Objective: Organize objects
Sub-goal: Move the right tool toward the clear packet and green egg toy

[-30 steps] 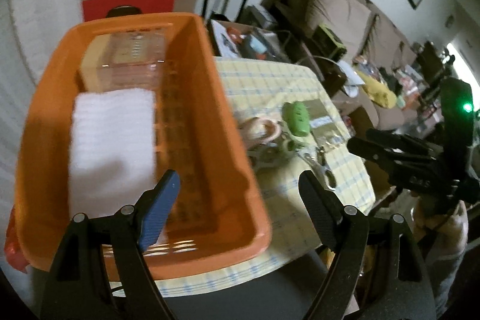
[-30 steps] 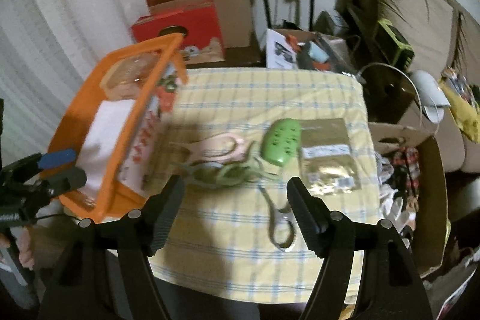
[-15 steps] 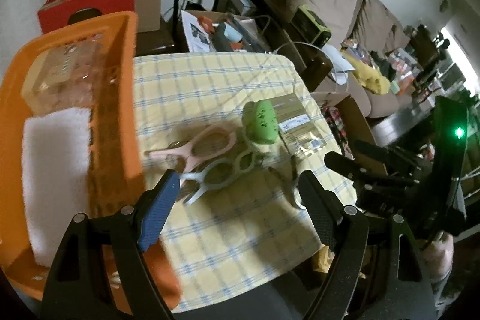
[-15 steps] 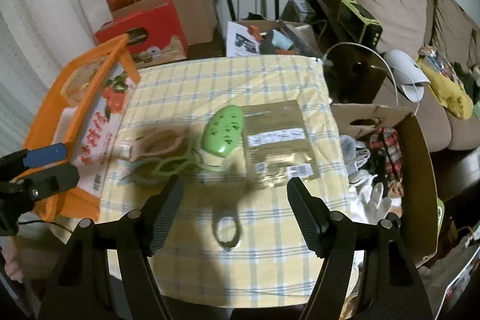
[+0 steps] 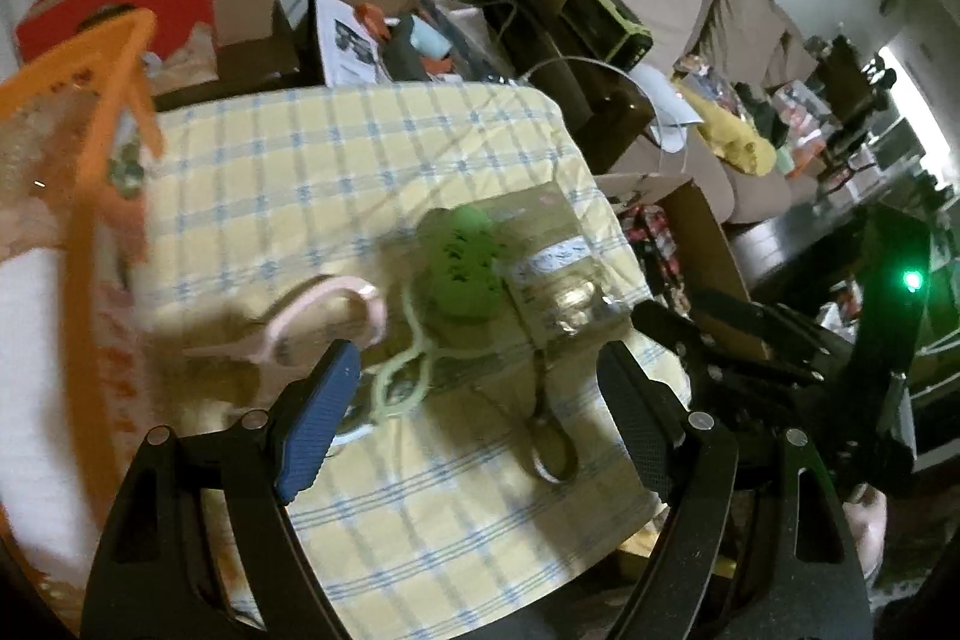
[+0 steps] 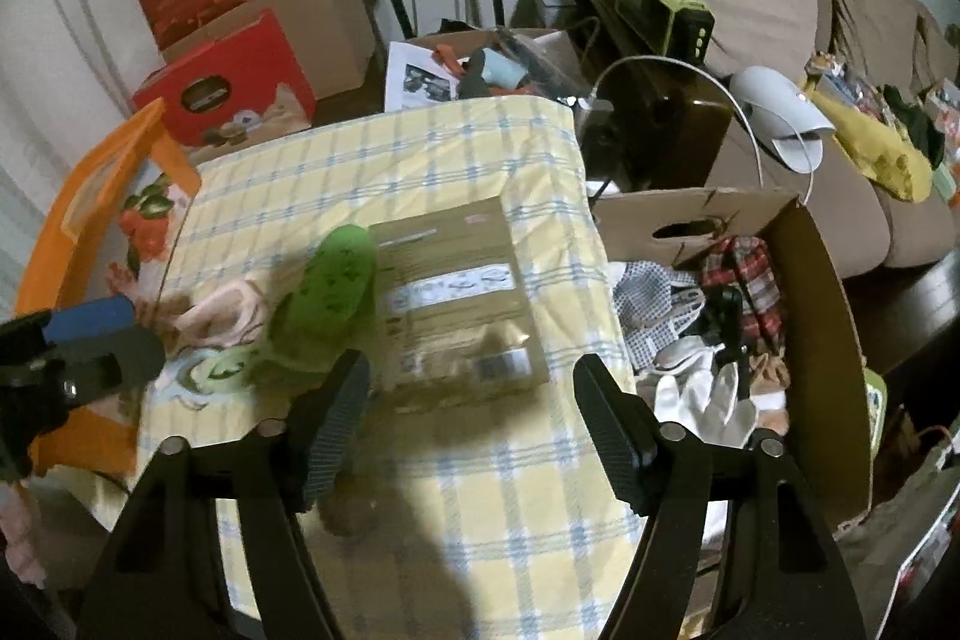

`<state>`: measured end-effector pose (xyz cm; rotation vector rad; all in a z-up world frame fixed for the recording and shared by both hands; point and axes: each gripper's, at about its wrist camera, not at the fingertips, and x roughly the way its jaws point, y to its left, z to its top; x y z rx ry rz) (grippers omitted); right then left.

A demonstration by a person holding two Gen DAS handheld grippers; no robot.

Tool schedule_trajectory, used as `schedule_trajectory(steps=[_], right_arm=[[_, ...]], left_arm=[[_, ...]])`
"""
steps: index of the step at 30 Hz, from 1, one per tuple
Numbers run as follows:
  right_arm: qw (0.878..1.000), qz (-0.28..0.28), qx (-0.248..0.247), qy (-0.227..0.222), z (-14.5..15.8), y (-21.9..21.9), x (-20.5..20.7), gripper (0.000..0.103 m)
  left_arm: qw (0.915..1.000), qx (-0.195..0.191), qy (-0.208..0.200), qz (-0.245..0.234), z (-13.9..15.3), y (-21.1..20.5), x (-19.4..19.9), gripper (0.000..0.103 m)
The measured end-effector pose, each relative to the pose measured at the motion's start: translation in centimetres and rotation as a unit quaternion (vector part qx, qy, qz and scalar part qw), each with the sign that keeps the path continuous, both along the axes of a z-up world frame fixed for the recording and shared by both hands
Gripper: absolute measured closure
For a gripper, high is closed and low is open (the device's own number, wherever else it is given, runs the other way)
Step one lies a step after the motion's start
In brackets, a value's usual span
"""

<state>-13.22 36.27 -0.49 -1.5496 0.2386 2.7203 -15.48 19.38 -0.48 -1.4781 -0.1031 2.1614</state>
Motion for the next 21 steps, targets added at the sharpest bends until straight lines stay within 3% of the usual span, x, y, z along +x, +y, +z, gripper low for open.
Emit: schedule_trajectory(steps=[1,4,8,11,21], right_arm=[[1.0,-0.002,-0.01,-0.006,-0.5,0.5,-0.3,0.054],[0.999,-0.007,-0.045,-0.014,-1.5,1.8,-0.8,0.065],[0.997,-0.02,-0.071,-0.023,-2.7,3.1,-1.4,0.069],[0.996,-0.022,-0.083,-0.025,-3.1,3.6,-1.6,0.071],[0.995,-0.025,-0.087,-0.035,-4.1,4.4,-1.9,0.073]], left_arm=[[1.0,0.002,-0.004,-0.002,-0.4,0.4,0.0,0.031],[0.9996,0.009,-0.022,-0.012,-1.7,1.6,-0.2,0.048],[0.9989,0.017,-0.035,-0.025,-2.6,3.3,-0.3,0.067],[0.9984,0.016,-0.041,-0.034,-3.3,4.4,-0.5,0.075],[0.9963,0.018,-0.068,-0.048,-5.2,7.0,-1.1,0.076]])
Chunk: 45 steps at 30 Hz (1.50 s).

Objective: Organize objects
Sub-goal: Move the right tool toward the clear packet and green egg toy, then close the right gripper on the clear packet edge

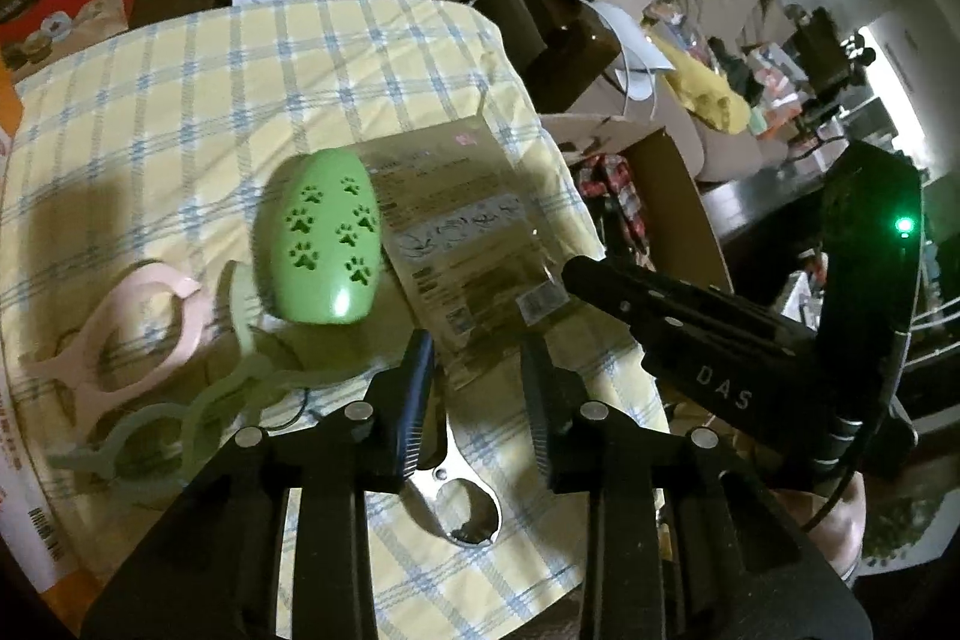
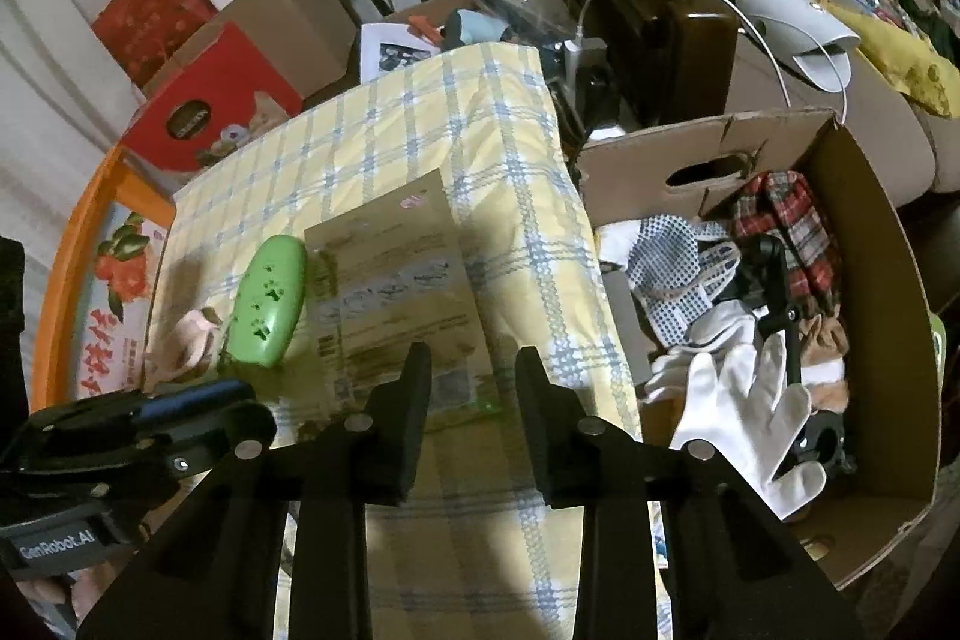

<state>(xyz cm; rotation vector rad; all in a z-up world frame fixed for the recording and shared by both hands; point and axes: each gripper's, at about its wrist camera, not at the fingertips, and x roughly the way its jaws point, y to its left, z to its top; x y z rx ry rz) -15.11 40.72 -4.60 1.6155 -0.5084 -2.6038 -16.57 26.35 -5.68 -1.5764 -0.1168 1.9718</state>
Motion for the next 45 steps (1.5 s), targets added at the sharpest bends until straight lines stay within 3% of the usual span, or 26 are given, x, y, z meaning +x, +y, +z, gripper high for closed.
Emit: schedule_trajectory(steps=[11,15,18,20,29,33,45], right_arm=[[1.0,0.015,-0.009,-0.009,-1.0,-0.7,-0.5,0.074],[0.999,0.017,-0.047,-0.009,-1.2,-0.6,-0.5,0.075],[0.996,0.008,-0.089,-0.008,-1.5,0.2,-0.6,0.076],[0.992,0.0,-0.126,-0.01,-1.9,0.9,-0.6,0.076],[0.983,0.009,-0.185,-0.001,-2.0,1.0,-0.4,0.078],[0.988,0.008,-0.153,-0.008,-2.0,0.7,-0.5,0.08],[0.991,0.01,-0.134,-0.009,-2.2,0.6,-0.7,0.085]], left_arm=[[0.9994,-0.01,-0.03,0.015,-2.5,0.1,-1.3,0.076],[0.9993,-0.009,-0.032,0.017,-2.7,-0.2,-1.5,0.08],[0.9987,0.002,-0.049,0.013,-3.0,-0.5,-1.7,0.092],[0.9981,0.008,-0.058,0.017,-3.3,-0.6,-1.8,0.093],[0.9979,0.021,-0.062,0.009,-3.5,-0.2,-1.9,0.093],[0.9984,0.013,-0.055,0.006,-3.3,-0.3,-1.6,0.093],[0.9997,-0.016,-0.014,0.007,-1.9,-1.1,-0.9,0.093]])
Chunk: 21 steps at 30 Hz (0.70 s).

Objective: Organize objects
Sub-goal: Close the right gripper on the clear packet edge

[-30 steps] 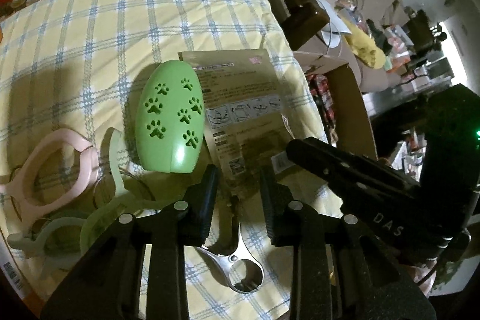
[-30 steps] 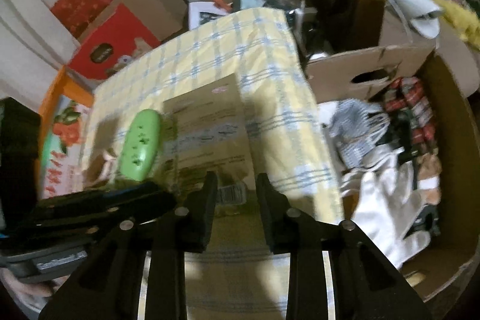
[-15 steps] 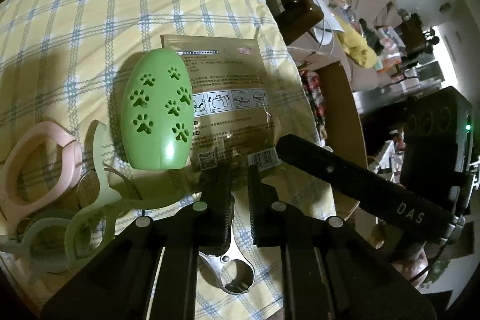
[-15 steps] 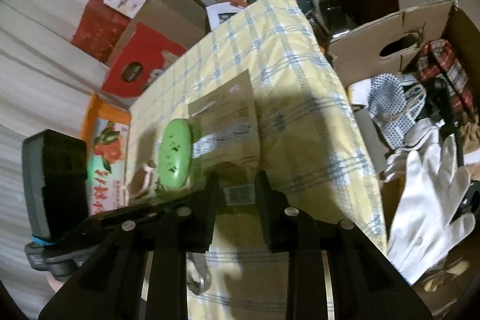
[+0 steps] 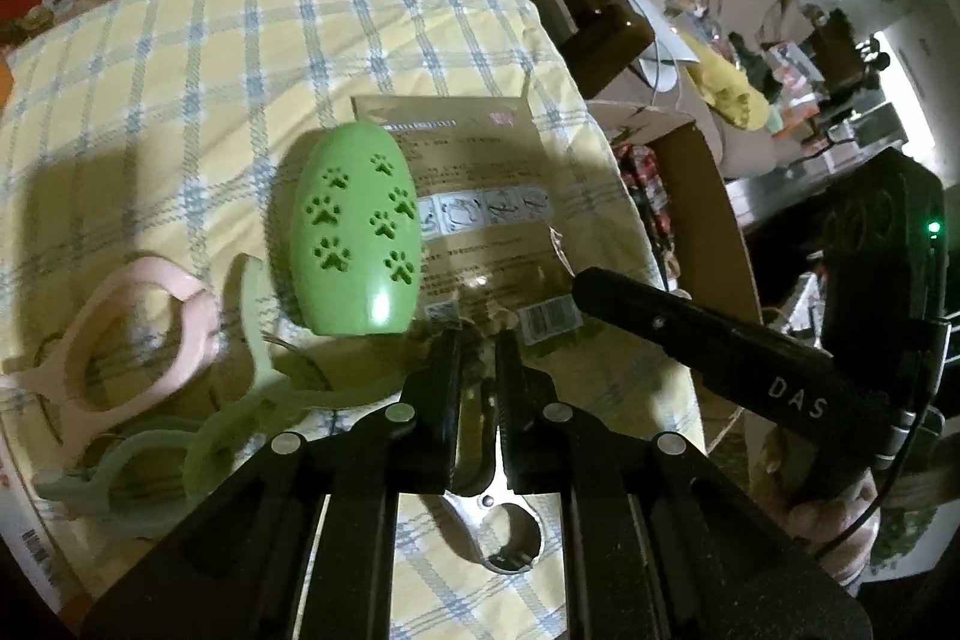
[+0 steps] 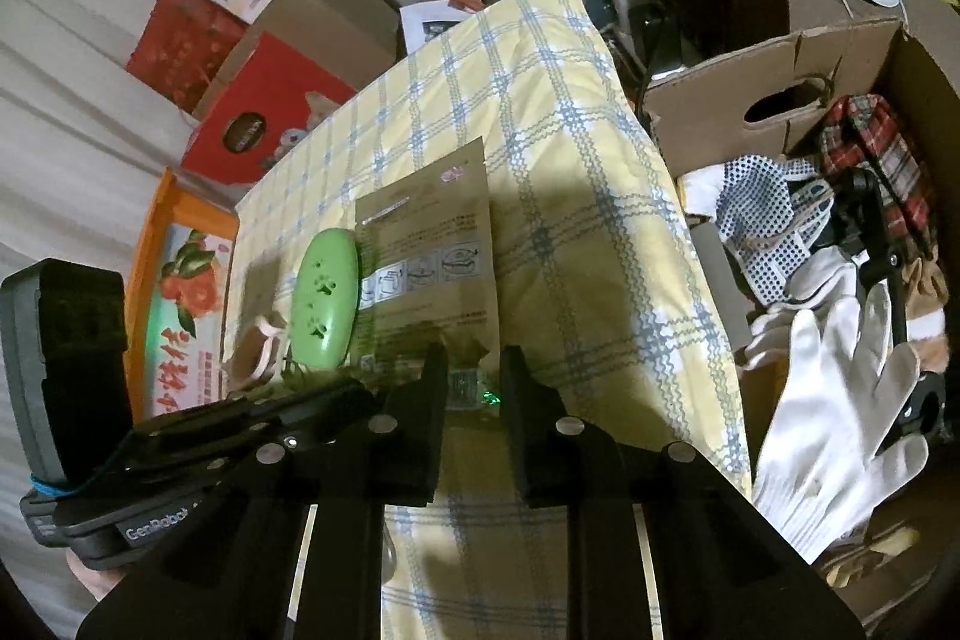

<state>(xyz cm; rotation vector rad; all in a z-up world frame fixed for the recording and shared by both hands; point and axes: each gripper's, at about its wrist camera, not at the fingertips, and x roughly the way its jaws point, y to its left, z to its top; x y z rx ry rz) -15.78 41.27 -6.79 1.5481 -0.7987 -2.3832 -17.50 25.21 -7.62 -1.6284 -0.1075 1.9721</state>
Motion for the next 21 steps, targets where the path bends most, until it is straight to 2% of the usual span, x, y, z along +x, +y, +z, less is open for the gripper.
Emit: schedule_trajectory(steps=[6,13,17,18,20,21], right_arm=[[1.0,-0.001,0.011,0.002,0.0,0.0,-0.2,0.085],[1.0,0.001,0.016,0.003,0.0,-0.3,-0.5,0.084],[1.0,0.009,0.02,0.006,0.3,-0.7,-0.9,0.079],[1.0,0.009,0.012,0.006,0.3,-0.7,-1.0,0.079],[0.999,0.011,-0.037,0.016,0.3,-0.3,-0.9,0.08],[0.998,0.015,-0.064,0.021,0.5,-0.3,-1.0,0.086]], left_arm=[[0.9995,-0.02,0.02,0.011,0.5,-1.1,-0.2,0.093],[0.9996,-0.013,0.006,0.025,-0.5,-1.8,-0.9,0.093],[0.9998,-0.01,0.005,0.019,-0.6,-1.7,-1.0,0.093],[0.9998,-0.008,0.004,0.019,-0.6,-1.7,-1.1,0.093],[0.9998,-0.001,0.0,0.021,-0.7,-1.8,-1.2,0.093],[0.9997,0.008,-0.006,0.02,-0.8,-1.9,-1.3,0.093]])
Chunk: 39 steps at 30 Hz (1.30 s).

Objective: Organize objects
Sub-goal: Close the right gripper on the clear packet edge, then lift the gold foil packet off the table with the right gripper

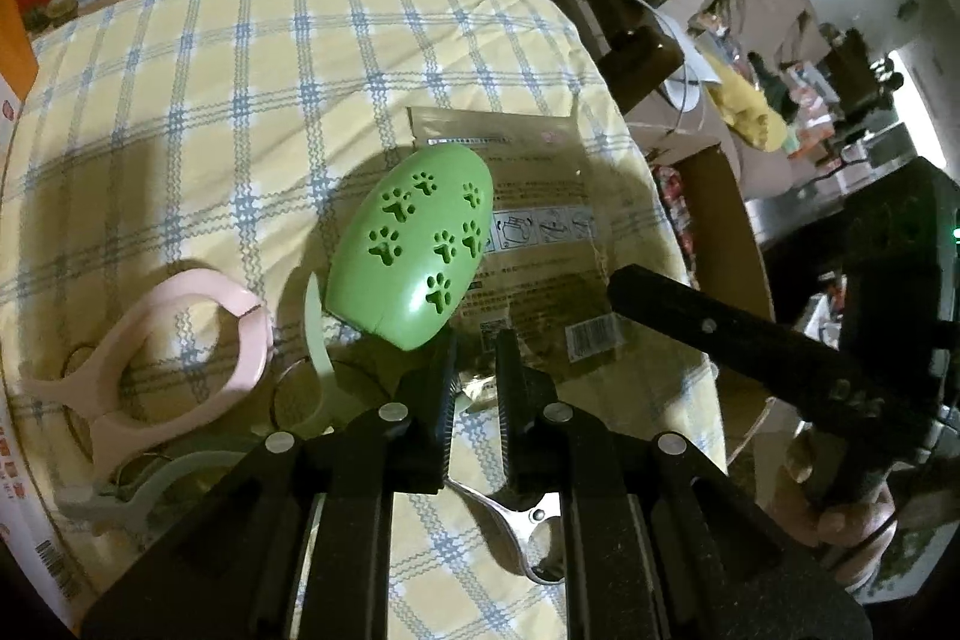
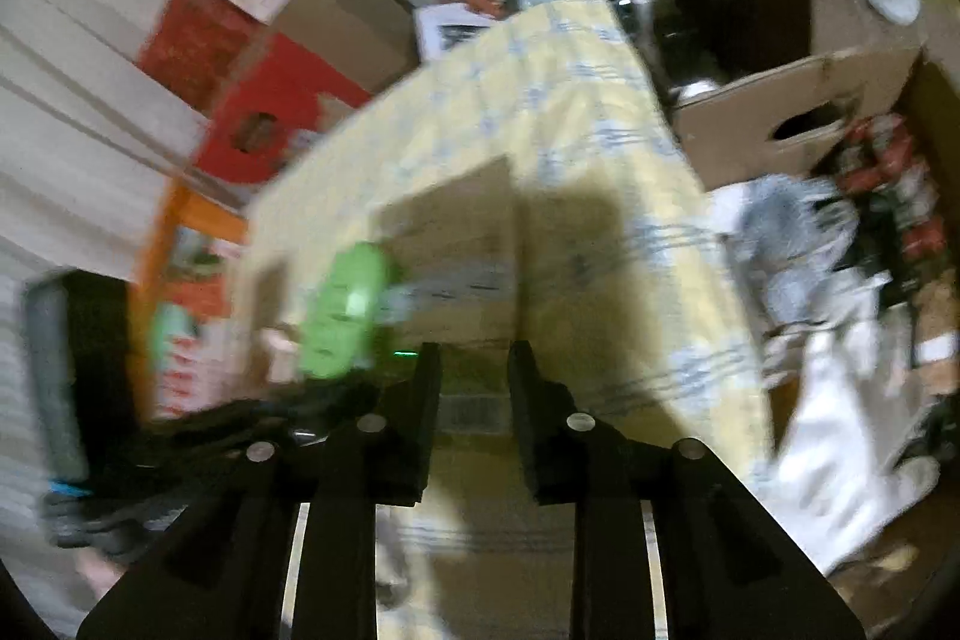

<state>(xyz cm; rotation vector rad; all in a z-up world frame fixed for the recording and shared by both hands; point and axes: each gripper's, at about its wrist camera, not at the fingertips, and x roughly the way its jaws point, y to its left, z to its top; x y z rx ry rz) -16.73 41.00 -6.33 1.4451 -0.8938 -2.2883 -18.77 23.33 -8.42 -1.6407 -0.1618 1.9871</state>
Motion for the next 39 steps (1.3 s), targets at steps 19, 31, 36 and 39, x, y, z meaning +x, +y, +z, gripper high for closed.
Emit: schedule_trajectory(steps=[19,31,36,39], right_arm=[[0.991,-0.014,0.134,-0.015,0.0,-1.3,0.1,0.082],[0.994,-0.011,0.111,-0.021,0.1,-1.3,0.7,0.089],[0.991,-0.012,0.129,-0.014,0.7,-1.4,0.3,0.086],[0.989,-0.011,0.148,-0.011,0.8,-2.0,-0.2,0.085]], left_arm=[[0.9972,0.059,-0.045,0.002,-0.9,0.3,-0.5,0.093],[0.9991,0.035,-0.015,0.017,0.8,-0.2,-0.7,0.101],[0.9994,0.006,-0.013,0.032,0.5,-1.3,-1.6,0.096],[0.9994,0.005,-0.025,0.025,-0.4,-1.0,-1.7,0.089]])
